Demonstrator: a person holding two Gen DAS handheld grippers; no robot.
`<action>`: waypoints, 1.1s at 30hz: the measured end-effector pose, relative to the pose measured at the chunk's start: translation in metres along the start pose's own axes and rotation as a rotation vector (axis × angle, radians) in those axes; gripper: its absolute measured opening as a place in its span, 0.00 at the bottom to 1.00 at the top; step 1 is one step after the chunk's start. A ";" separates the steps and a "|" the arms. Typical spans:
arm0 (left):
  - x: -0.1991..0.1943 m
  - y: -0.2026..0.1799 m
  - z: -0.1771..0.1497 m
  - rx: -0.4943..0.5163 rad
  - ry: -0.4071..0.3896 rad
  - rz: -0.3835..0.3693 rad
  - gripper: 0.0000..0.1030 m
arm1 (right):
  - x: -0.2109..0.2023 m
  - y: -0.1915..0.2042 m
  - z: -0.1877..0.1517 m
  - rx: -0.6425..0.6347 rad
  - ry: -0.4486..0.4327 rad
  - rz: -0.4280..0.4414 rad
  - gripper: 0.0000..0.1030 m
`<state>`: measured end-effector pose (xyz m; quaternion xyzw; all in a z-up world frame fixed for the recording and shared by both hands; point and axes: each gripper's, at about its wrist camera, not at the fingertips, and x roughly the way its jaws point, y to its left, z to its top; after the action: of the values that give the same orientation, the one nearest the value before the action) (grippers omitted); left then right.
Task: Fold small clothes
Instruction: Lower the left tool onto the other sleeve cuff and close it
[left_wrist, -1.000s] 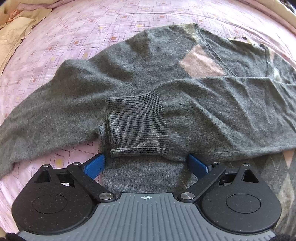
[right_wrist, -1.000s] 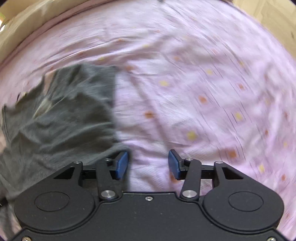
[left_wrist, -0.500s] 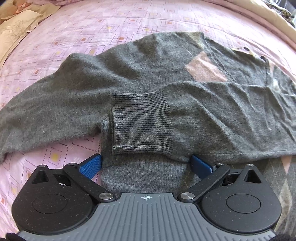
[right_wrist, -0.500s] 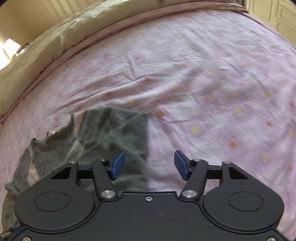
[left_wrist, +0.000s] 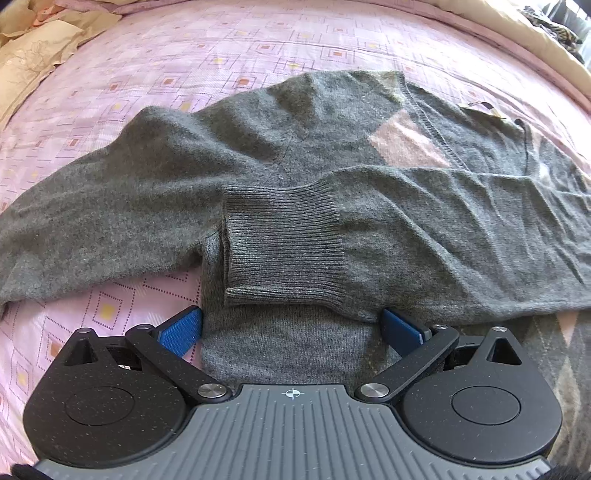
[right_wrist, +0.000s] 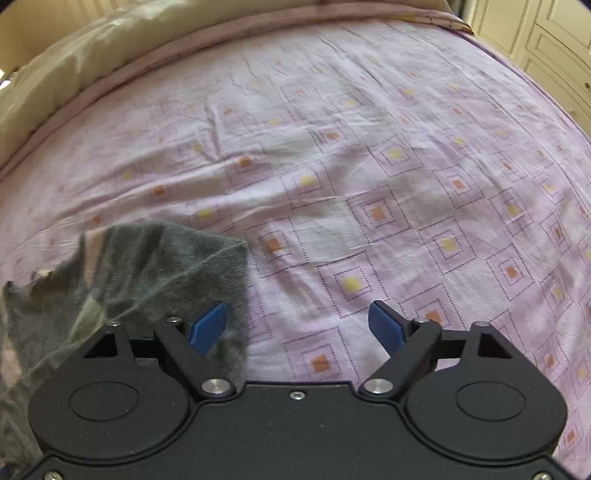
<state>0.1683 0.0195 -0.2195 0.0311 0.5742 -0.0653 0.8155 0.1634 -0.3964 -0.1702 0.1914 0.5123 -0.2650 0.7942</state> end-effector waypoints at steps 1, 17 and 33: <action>-0.002 0.003 0.001 -0.002 0.003 -0.014 0.99 | -0.009 0.003 -0.003 -0.022 -0.009 0.016 0.94; -0.070 0.184 -0.059 -0.456 -0.122 0.114 0.98 | -0.092 0.086 -0.110 -0.246 -0.013 0.264 0.99; -0.070 0.370 -0.098 -0.898 -0.224 0.190 0.98 | -0.121 0.178 -0.157 -0.345 0.038 0.309 0.99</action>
<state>0.1060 0.4025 -0.1961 -0.2794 0.4488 0.2613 0.8076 0.1204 -0.1388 -0.1167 0.1339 0.5293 -0.0449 0.8366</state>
